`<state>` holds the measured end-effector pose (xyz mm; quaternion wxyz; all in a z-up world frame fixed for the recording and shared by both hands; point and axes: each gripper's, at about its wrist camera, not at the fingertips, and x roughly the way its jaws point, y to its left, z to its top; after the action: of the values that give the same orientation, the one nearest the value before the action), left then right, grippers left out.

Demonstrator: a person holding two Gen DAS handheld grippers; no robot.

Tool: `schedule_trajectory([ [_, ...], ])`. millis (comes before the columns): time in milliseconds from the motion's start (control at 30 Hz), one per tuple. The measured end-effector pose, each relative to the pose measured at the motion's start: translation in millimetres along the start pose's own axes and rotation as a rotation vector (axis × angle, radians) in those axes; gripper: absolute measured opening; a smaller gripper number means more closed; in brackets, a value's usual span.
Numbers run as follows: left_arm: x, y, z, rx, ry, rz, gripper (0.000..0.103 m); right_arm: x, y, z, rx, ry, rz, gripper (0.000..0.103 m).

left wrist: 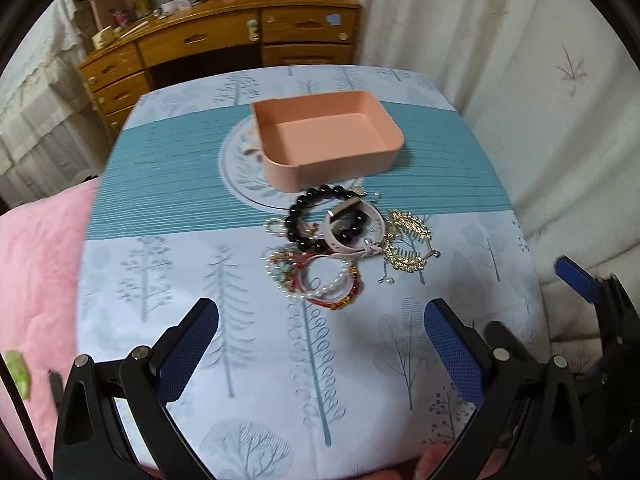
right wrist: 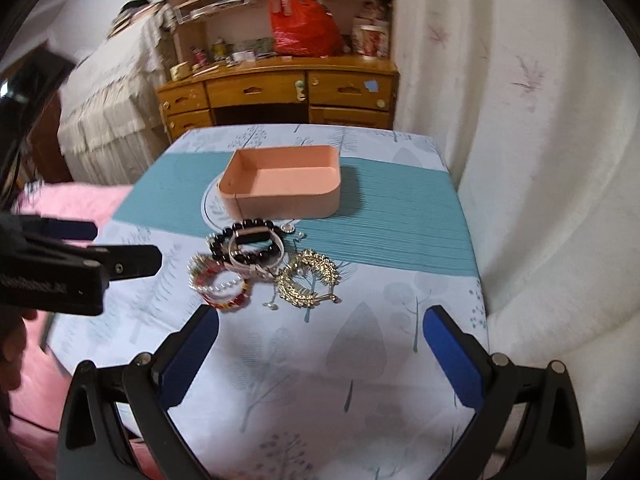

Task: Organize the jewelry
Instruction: 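Grasp the gold leaf necklace with the right gripper while the left gripper grasps a pearl strand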

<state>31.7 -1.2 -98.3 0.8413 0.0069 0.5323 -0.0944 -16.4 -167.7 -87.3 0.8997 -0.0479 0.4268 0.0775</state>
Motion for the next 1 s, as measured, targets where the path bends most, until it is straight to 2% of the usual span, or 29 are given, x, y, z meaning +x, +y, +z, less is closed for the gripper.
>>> schedule_trajectory([
  [100,21.5,-2.5,-5.6,0.024,-0.015,-0.004,0.102,21.1,3.5,-9.6,-0.049,-0.005,-0.003,0.102],
  [200,45.3,-1.8,-7.5,0.034,-0.023,0.03,0.099,45.5,6.5,-17.5,-0.107,0.001,0.001,0.102],
  [300,67.2,8.3,-8.2,-0.015,-0.002,0.018,0.095,71.6,10.8,-20.5,-0.167,0.015,-0.005,0.102],
  [400,82.0,21.4,-9.7,-0.088,0.007,-0.012,0.086,97.0,12.1,-17.7,-0.189,0.042,0.004,0.102],
  [633,99.8,27.4,-9.6,-0.148,0.026,-0.088,0.057,126.0,15.4,-8.6,-0.195,0.053,0.056,0.102],
  [733,103.3,28.0,-9.4,-0.184,0.025,-0.095,0.052,134.0,20.2,-6.7,-0.224,0.053,0.061,0.102],
  [867,107.4,33.9,-13.5,-0.23,0.052,-0.097,0.036,142.5,24.5,-4.9,-0.243,0.056,0.083,0.102],
  [1000,108.5,40.7,-14.5,-0.268,0.04,-0.125,0.032,147.8,23.7,-0.8,-0.225,0.059,0.112,0.102],
])
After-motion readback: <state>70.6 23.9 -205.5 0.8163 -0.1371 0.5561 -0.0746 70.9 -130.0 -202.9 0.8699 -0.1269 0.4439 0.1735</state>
